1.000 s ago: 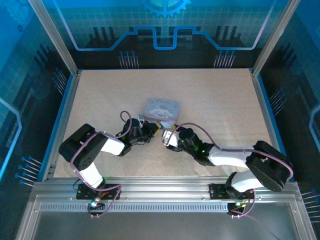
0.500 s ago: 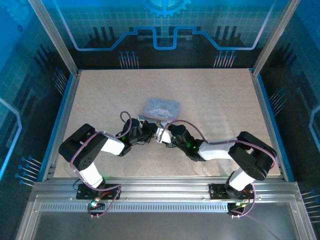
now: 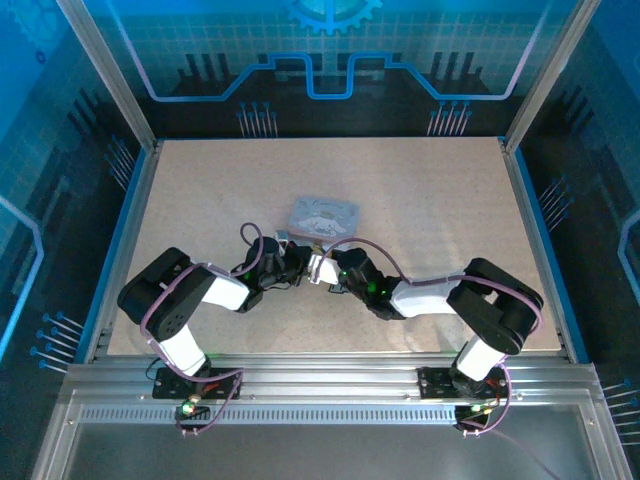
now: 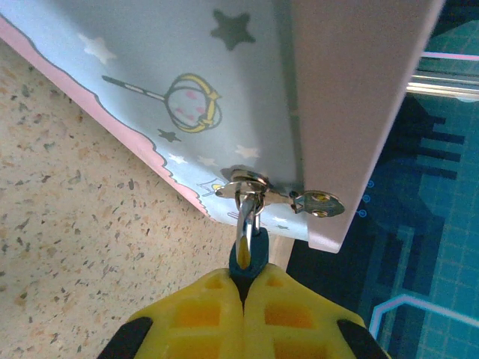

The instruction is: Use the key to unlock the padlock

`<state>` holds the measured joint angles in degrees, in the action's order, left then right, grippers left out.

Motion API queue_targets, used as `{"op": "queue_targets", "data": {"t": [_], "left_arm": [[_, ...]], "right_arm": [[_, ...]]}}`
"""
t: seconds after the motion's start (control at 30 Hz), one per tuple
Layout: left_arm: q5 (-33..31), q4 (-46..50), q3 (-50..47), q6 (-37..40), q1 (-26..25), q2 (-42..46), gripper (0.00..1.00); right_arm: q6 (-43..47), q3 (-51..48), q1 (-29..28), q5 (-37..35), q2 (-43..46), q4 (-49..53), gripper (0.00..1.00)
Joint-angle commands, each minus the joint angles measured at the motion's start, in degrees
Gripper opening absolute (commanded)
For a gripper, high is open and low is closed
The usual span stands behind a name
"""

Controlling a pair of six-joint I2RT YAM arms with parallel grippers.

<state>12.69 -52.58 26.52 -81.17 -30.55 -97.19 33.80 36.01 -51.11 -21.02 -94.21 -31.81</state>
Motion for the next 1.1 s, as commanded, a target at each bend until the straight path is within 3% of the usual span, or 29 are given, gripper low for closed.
{"op": "queue_targets", "data": {"t": [0.0,0.8,1.07], "left_arm": [[0.4,-3.6,1.3,-1.2,-0.4,-0.3,0.01],[0.8,-6.1,1.1,-2.3,-0.5,-2.5,0.01],[0.8,-6.2,1.1,-2.4,-0.5,-2.7,0.01]], "right_arm": [[-1.3,1.3,-0.7,-0.9,-1.4,-1.6,0.27],[-3.9,1.3,-0.4,-0.8,-3.5,-5.2,0.16],[-4.8,1.7,-0.2,-0.4,-4.1,-5.9,0.08]]}}
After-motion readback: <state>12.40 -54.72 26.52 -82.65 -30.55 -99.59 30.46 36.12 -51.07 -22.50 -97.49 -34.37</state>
